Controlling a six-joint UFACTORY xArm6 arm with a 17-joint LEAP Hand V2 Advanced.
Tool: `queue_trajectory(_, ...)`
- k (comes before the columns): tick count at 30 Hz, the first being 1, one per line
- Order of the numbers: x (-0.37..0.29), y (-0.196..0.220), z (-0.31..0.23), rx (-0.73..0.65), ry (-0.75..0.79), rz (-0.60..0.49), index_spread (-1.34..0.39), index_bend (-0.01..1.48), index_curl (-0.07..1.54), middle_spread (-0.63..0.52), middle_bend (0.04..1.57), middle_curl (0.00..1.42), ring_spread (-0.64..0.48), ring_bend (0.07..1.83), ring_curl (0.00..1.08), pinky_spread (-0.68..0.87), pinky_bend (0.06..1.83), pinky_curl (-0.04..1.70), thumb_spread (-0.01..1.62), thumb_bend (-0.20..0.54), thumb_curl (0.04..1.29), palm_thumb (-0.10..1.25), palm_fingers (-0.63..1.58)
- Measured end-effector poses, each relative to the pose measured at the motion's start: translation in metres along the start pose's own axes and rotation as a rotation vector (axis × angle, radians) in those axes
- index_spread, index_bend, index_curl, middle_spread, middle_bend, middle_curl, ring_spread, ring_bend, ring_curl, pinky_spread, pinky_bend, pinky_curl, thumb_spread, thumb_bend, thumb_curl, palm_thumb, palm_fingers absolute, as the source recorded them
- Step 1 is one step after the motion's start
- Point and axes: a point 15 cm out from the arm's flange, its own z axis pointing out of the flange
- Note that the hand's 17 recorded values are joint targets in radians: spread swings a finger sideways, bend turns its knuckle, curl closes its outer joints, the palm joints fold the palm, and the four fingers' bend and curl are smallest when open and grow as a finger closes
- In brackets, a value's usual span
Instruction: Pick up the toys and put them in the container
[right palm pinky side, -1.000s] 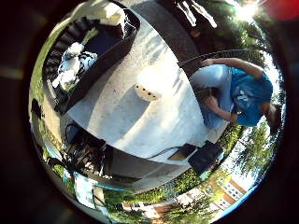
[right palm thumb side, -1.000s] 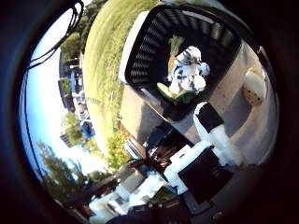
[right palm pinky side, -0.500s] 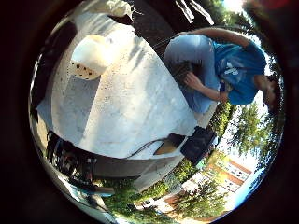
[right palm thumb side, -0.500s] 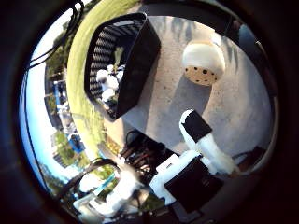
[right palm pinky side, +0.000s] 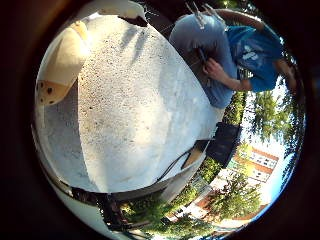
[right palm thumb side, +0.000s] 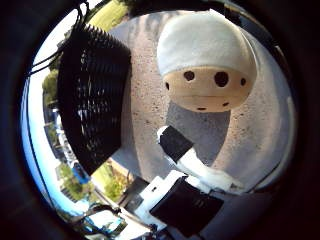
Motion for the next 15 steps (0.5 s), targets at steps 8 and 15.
queue_trajectory(8,-0.013,-0.001,0.015,-0.023,0.065,-0.014,-0.05,0.25,0.3,0.04,0.28,0.42,0.27,0.57,0.34,0.57,0.45,0.3,1.07,-0.017,0.32,0.47,0.55)
queue_trajectory(15,-0.029,0.009,0.022,-0.086,0.109,-0.06,-0.22,0.17,0.31,-0.06,0.4,0.52,0.18,0.81,0.46,0.56,0.7,0.38,1.07,-0.03,0.32,0.49,0.92)
